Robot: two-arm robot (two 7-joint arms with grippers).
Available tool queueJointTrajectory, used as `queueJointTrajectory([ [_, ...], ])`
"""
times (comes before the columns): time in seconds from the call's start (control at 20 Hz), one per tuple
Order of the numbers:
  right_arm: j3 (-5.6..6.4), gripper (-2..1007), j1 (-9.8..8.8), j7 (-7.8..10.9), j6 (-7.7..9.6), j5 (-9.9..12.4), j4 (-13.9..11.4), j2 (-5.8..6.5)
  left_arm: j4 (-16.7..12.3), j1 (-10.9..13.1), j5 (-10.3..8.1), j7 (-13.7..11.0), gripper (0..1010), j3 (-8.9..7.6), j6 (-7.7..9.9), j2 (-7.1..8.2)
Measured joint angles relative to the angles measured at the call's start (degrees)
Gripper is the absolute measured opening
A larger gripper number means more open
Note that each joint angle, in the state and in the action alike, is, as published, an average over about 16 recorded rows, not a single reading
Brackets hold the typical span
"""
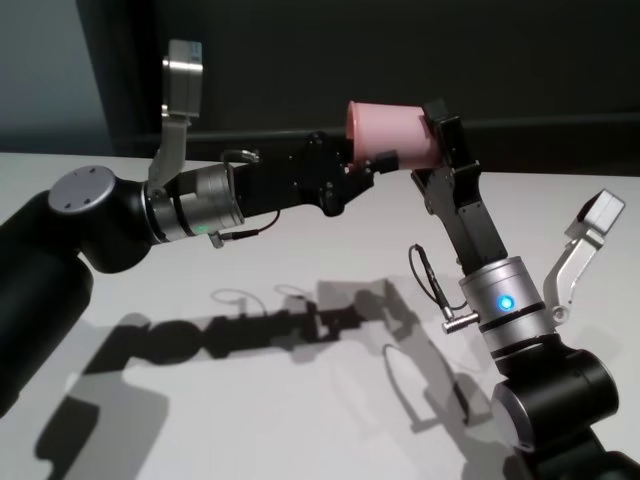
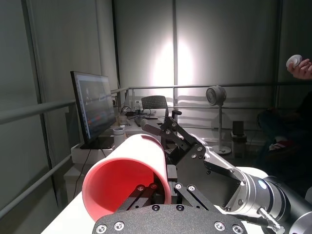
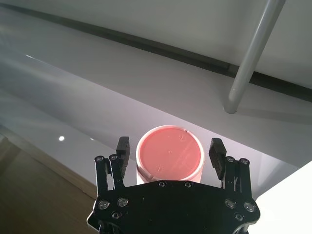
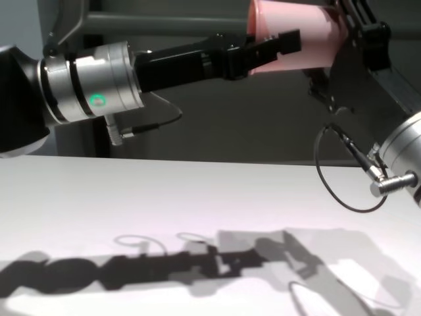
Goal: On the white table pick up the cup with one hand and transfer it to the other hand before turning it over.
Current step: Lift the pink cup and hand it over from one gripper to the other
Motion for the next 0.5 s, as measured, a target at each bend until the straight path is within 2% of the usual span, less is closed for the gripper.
queueJointTrajectory([
  [0.5, 0.08, 840, -0.02, 0.01, 0.03, -0.1, 0.0, -0.05, 0.0, 0.0, 0.0, 0.0, 47, 0.0, 0.0, 0.0],
])
